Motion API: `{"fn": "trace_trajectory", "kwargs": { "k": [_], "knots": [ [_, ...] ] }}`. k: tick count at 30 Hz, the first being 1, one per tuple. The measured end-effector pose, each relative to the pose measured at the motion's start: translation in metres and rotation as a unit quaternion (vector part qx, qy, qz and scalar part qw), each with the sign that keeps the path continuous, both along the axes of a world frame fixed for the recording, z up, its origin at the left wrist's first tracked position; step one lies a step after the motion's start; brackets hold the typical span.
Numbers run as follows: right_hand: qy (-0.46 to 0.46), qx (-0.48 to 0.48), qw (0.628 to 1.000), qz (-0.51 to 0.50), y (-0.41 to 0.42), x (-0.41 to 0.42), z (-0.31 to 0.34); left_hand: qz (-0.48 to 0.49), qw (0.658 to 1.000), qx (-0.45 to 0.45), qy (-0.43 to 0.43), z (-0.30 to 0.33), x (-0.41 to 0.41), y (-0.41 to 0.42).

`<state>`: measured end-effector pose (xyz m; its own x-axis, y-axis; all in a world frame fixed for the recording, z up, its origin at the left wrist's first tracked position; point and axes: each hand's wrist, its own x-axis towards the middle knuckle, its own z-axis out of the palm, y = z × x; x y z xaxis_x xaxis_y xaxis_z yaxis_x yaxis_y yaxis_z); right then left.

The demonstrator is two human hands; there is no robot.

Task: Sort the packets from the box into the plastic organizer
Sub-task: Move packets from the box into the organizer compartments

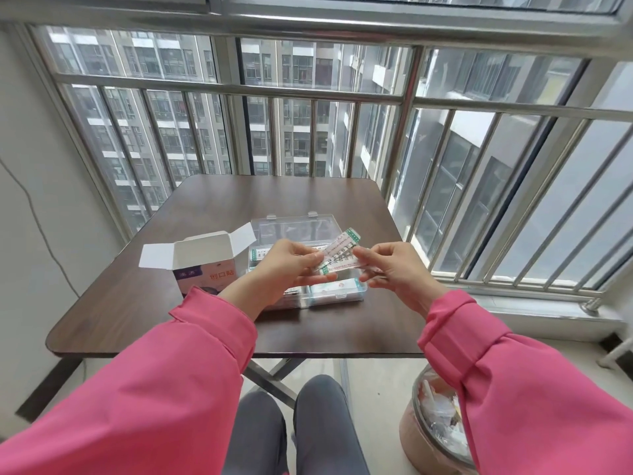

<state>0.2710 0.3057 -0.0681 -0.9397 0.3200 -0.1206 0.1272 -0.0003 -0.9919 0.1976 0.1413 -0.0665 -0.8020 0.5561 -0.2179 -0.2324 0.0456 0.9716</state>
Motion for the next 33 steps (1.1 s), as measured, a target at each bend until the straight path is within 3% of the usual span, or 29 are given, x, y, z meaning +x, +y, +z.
{"fn": "trace_trajectory", "kwargs": {
  "k": [5, 9, 14, 17, 21, 26, 33],
  "knots": [
    [-0.014, -0.013, 1.0, 0.024, 0.0, -0.001, -0.001, 0.005, 1.0, -0.006, -0.004, 0.002, 0.001, -0.003],
    [-0.007, -0.018, 1.0, 0.001, 0.001, -0.002, 0.001, 0.019, 0.998, -0.043, 0.043, 0.0, 0.001, -0.003],
    [-0.007, 0.209, 0.978, -0.003, 0.009, -0.009, -0.005, 0.038, 0.985, -0.105, 0.13, -0.012, -0.005, 0.008],
    [0.006, 0.292, 0.956, -0.035, 0.015, -0.016, -0.016, 0.062, 0.943, -0.221, 0.242, -0.022, -0.009, 0.014],
    [0.005, 0.295, 0.952, -0.076, 0.021, -0.017, -0.027, 0.07, 0.906, -0.311, 0.279, -0.033, -0.01, 0.017],
    [0.01, 0.227, 0.966, -0.122, 0.026, -0.017, -0.031, 0.037, 0.869, -0.387, 0.304, -0.036, -0.009, 0.02],
    [-0.001, 0.162, 0.983, -0.09, 0.026, -0.017, -0.03, 0.013, 0.776, -0.493, 0.392, -0.032, -0.008, 0.029]
  ]
}}
